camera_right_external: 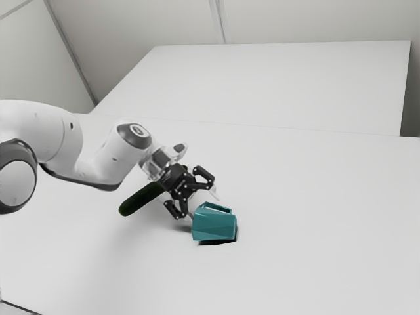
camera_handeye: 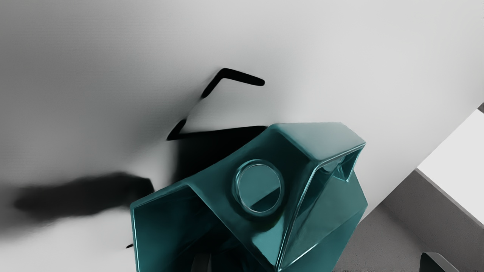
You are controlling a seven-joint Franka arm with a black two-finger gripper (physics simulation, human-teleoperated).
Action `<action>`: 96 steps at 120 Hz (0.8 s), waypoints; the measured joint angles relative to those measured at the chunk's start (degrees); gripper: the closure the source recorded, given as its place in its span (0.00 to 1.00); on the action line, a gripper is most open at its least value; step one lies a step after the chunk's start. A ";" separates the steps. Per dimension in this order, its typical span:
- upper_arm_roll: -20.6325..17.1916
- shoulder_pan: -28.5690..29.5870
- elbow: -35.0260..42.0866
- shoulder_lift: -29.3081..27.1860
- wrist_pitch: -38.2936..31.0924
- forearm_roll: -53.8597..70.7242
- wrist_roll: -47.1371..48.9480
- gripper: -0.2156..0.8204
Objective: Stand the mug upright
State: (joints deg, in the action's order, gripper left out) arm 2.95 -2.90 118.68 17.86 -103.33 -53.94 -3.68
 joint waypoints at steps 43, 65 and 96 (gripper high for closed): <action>-1.15 -0.14 -1.86 0.41 -1.67 1.90 0.17 0.75; -1.72 -0.52 -3.48 -0.23 -1.93 2.52 0.42 0.89; -2.40 -1.74 -4.39 -0.84 -2.11 3.75 1.56 0.95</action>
State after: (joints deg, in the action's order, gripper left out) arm 0.55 -4.65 114.29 17.02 -105.44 -50.19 -2.11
